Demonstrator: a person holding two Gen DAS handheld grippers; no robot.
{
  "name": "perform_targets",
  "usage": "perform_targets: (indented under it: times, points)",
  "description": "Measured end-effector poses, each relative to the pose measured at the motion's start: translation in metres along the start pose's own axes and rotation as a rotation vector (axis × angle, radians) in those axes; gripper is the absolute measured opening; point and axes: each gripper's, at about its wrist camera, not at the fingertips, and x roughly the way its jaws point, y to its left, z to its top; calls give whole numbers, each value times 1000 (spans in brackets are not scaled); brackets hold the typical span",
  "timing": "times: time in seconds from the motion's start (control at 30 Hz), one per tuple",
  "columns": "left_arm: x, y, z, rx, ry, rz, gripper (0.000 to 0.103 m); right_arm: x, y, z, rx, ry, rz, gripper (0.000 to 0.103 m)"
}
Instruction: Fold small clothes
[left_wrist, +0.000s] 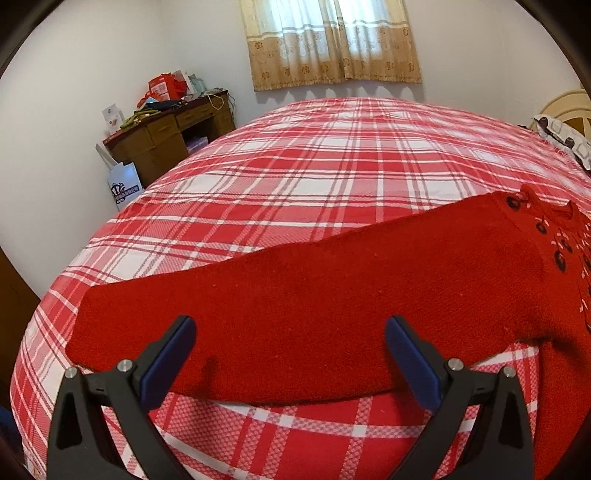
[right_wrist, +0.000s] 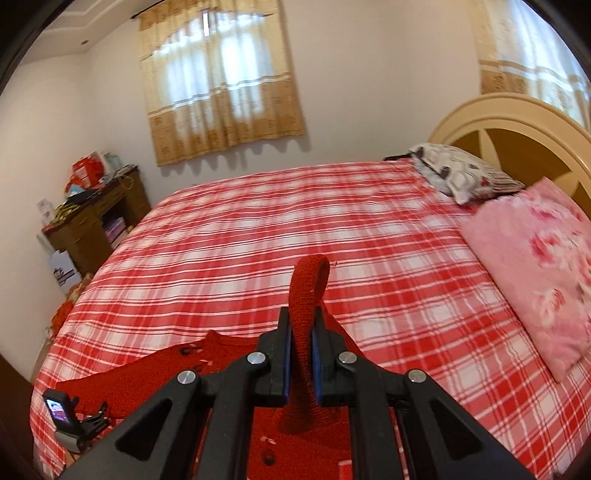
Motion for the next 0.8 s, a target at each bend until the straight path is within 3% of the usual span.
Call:
perform_targets:
  times: [0.27,0.43,0.8]
  points:
    - [2,5,-2,-24,-2,-26,103,33,68,-3,-79,35,76,8]
    - [0,5,-4,-25,-13,-36,103,78,113,-21,-109,102,135,8]
    - [4,-4,-8,22,-13,-40,103,213,200,-124,-159,371,255,9]
